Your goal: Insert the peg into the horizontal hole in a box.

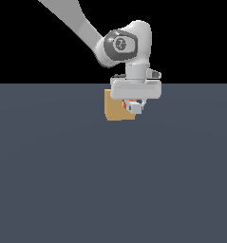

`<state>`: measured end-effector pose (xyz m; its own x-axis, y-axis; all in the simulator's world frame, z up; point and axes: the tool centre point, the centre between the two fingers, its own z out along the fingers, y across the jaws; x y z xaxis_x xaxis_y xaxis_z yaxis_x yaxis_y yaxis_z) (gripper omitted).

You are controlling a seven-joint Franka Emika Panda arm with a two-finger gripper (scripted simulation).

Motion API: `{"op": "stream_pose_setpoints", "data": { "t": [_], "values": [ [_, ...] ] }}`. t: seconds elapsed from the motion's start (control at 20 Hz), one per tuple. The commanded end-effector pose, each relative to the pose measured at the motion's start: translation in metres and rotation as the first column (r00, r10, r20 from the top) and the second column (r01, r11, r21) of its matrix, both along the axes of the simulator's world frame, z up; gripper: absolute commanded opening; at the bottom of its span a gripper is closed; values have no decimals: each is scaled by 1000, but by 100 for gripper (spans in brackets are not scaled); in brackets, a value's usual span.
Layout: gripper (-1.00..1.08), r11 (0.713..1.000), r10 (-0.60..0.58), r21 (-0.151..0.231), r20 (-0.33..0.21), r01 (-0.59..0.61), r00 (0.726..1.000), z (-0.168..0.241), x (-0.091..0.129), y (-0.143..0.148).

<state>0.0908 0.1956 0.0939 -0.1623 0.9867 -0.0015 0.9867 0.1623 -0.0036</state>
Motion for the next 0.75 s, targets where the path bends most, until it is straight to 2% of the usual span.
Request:
{"op": "stream_pose_setpoints", "data": {
  "t": [0.0,0.4,0.7],
  "values": [
    [-100,1000,2,1,2,-2,1000,2,-1,10],
    [-100,1000,2,2,4,-2,1000,3,-11,67],
    [-100,1000,2,2,5,-2,1000,3,-13,82]
  ]
}}
